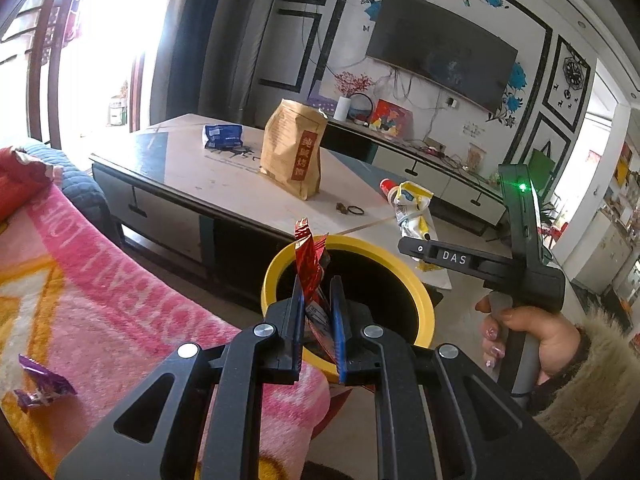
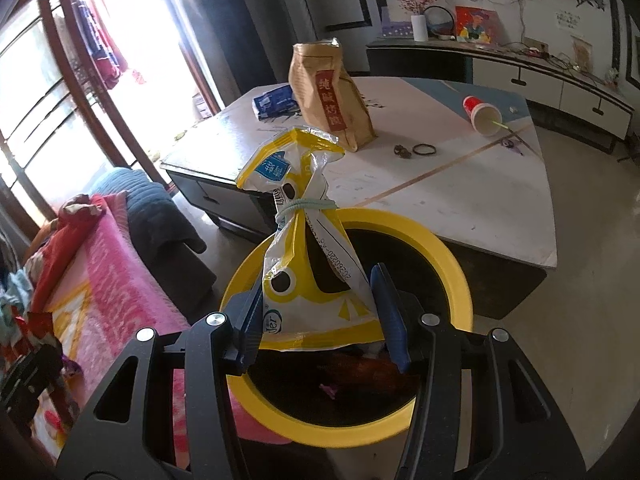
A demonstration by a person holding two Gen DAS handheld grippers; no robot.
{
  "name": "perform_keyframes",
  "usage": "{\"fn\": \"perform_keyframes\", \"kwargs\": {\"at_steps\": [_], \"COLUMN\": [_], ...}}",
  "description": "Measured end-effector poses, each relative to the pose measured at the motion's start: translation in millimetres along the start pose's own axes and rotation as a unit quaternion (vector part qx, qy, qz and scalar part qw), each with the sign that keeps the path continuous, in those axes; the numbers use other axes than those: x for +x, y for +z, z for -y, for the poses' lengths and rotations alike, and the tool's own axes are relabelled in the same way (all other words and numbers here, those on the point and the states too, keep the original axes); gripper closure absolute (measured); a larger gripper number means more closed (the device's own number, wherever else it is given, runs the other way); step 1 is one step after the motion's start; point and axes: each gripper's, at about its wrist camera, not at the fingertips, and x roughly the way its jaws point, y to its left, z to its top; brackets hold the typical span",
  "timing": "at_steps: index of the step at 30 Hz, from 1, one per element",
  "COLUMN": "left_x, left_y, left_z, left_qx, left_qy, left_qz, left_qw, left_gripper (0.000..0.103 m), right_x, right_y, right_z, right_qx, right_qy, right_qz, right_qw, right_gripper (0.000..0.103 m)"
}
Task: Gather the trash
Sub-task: 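Carry the red wrapper and yellow-white bag with both tools over the yellow bin, then open both tools to drop the red wrapper and snack bag into the bin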
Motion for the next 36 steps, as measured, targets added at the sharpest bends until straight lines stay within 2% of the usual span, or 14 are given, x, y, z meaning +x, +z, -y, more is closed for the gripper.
{"fn": "perform_keyframes", "kwargs": {"at_steps": [18,31,34,36], "left_x": [61.6,111.2,116.3,117.0], "left_y": [-1.9,0.2,1.9,3.4], "left_z": [16.5,10.4,7.4,5.4], "left_qx": [0.021,0.009,0.005,0.0], "left_qy": [-0.003,-0.001,-0.004,-0.014], "left_qz": [-0.032,-0.061,-0.059,-0.057], "left_qw": [0.9993,0.9981,0.9982,0.9983], "left_gripper": [0.091,0.091,0.086,0.074], "right_x": [12.9,17.7,15.2,13.1], "right_y": [-0.4,-0.9,0.2,0.6], "right_z": [25.3,28.9,28.4,28.1], "right_qx": [0.02,0.027,0.029,0.032], "right_qy": [-0.009,0.001,0.003,0.006], "right_qz": [-0.017,-0.027,-0.021,-0.015], "right_qw": [1.0,0.999,0.999,0.999], "right_gripper": [0.06,0.06,0.057,0.055]}}
